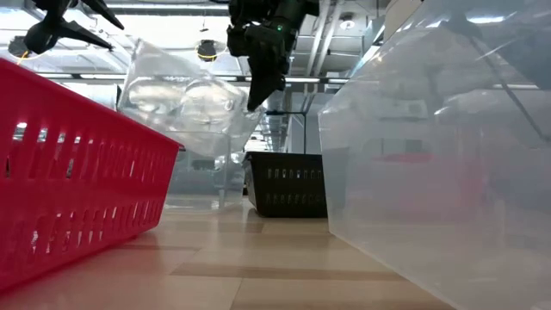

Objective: Stack baskets by color
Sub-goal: Stack the top right transparent bin on the left transparent bin, then stack the bottom transparent bin on the top transparent bins

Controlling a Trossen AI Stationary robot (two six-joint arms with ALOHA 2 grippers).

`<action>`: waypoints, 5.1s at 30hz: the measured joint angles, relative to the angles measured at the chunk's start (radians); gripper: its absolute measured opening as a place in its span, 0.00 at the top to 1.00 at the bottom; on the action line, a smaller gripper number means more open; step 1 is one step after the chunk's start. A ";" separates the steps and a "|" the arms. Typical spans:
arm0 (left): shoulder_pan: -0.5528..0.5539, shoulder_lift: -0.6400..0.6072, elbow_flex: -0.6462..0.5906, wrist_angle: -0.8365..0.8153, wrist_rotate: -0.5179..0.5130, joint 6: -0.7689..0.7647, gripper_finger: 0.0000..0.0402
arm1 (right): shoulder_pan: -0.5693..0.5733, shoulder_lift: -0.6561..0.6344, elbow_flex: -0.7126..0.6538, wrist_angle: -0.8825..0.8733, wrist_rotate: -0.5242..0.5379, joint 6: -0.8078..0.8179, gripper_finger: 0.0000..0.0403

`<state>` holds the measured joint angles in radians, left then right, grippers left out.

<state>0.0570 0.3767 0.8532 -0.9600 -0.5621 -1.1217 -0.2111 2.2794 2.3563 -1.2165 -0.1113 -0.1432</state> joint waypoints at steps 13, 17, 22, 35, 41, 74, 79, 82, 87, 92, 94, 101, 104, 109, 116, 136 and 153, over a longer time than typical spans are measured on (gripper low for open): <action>0.000 0.000 0.000 0.000 0.001 0.000 0.54 | 0.000 0.001 -0.005 -0.010 -0.048 -0.013 1.00; 0.000 0.000 0.000 -0.001 0.001 0.000 0.54 | 0.001 0.019 -0.007 -0.040 -0.053 -0.020 1.00; 0.000 0.000 0.000 -0.002 0.001 0.000 0.54 | 0.007 0.042 -0.007 -0.036 -0.052 -0.031 1.00; 0.000 0.000 0.000 -0.016 0.002 0.000 0.54 | -0.002 0.040 -0.005 -0.064 -0.070 -0.041 1.00; 0.000 0.000 0.000 -0.017 -0.001 0.000 0.54 | -0.009 0.051 -0.005 -0.094 -0.073 -0.029 1.00; 0.000 0.000 0.000 -0.019 -0.003 0.001 0.54 | -0.027 0.050 -0.005 -0.150 -0.126 -0.019 0.93; 0.000 0.000 0.000 -0.020 -0.003 0.002 0.54 | -0.028 0.050 -0.005 -0.140 -0.125 -0.030 0.96; 0.000 0.000 0.000 -0.021 -0.003 0.002 0.54 | -0.027 0.050 -0.005 -0.102 -0.124 -0.038 0.94; 0.000 0.000 0.000 -0.025 -0.001 0.002 0.54 | -0.027 0.050 -0.005 -0.056 -0.105 -0.033 0.79; 0.000 0.000 0.000 -0.025 0.000 0.003 0.54 | -0.026 0.040 -0.003 -0.037 -0.071 0.008 0.62; 0.000 0.000 0.000 -0.024 0.000 0.003 0.54 | -0.027 0.023 -0.001 -0.033 -0.070 0.025 0.57; 0.000 0.000 0.000 -0.024 0.003 0.003 0.54 | -0.013 -0.100 -0.001 -0.072 -0.070 0.105 0.51; 0.000 0.000 0.000 -0.023 0.017 0.004 0.54 | 0.008 -0.182 -0.001 -0.118 -0.070 0.154 0.52; 0.000 0.000 0.000 -0.021 0.061 0.014 0.54 | 0.051 -0.315 -0.001 -0.211 -0.042 0.261 0.55; 0.000 0.000 0.000 -0.021 0.331 0.142 0.54 | 0.173 -0.458 -0.001 -0.350 0.067 0.501 0.56; 0.000 0.004 0.000 -0.022 0.566 0.250 0.54 | 0.816 -0.270 -0.025 -0.234 0.116 1.149 0.58; 0.000 0.004 0.000 -0.064 0.557 0.277 0.54 | 0.821 0.008 -0.025 -0.028 -0.022 1.253 0.58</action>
<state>0.0566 0.3805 0.8528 -1.0239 -0.0055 -0.8449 0.6099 2.2874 2.3318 -1.2442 -0.1334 1.1094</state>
